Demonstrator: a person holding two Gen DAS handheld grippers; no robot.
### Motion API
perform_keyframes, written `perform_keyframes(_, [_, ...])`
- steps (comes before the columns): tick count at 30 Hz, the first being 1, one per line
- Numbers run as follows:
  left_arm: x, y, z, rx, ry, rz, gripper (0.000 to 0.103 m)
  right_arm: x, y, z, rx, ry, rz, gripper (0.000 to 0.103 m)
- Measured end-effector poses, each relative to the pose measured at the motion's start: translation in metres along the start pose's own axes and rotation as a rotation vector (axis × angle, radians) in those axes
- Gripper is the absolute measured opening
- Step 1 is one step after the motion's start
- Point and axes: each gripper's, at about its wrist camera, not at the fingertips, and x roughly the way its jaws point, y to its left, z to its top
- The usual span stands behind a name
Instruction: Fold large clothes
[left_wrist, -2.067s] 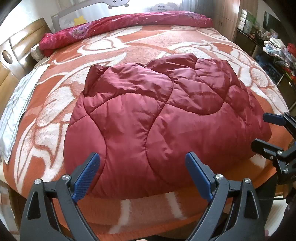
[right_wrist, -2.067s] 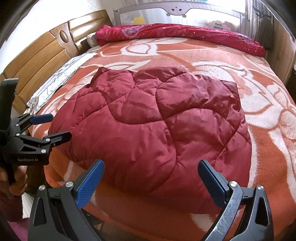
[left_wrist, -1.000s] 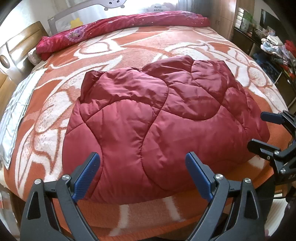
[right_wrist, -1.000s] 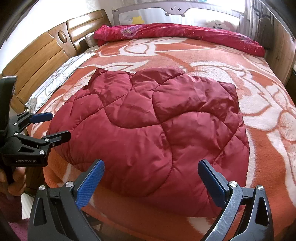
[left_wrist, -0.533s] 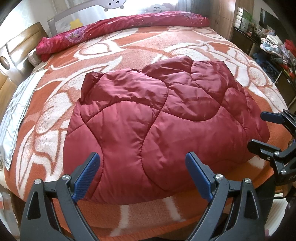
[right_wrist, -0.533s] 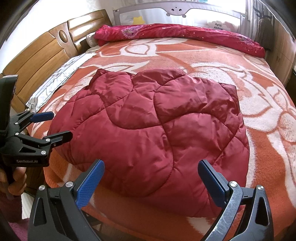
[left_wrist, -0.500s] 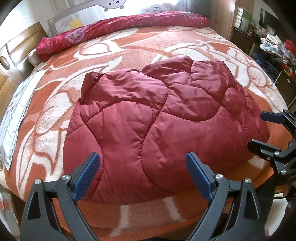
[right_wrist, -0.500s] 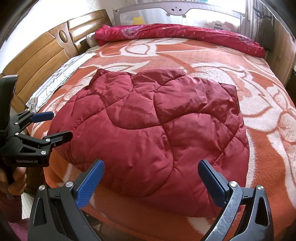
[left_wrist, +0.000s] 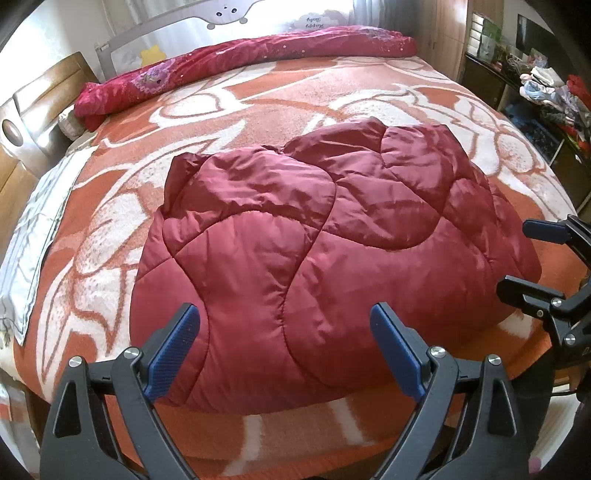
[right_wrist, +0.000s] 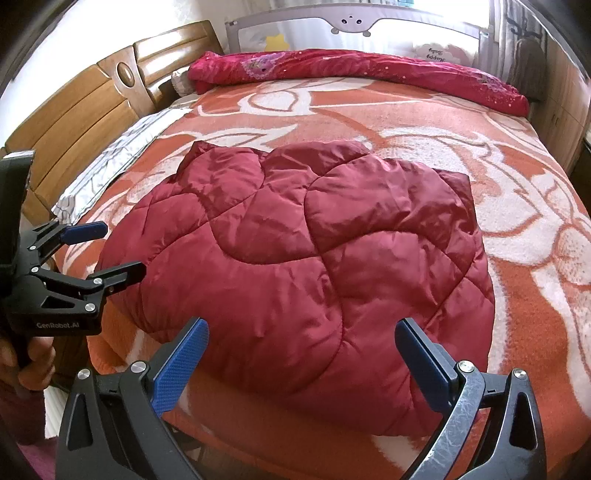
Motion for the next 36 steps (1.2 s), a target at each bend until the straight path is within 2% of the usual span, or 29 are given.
perform_keyframes(36, [0.0008,0.0037,0.0067,0.001,-0.003,-0.003,0.094,0.0032,-0.0055,0.0024,0.002,0.006,-0.003,0.102])
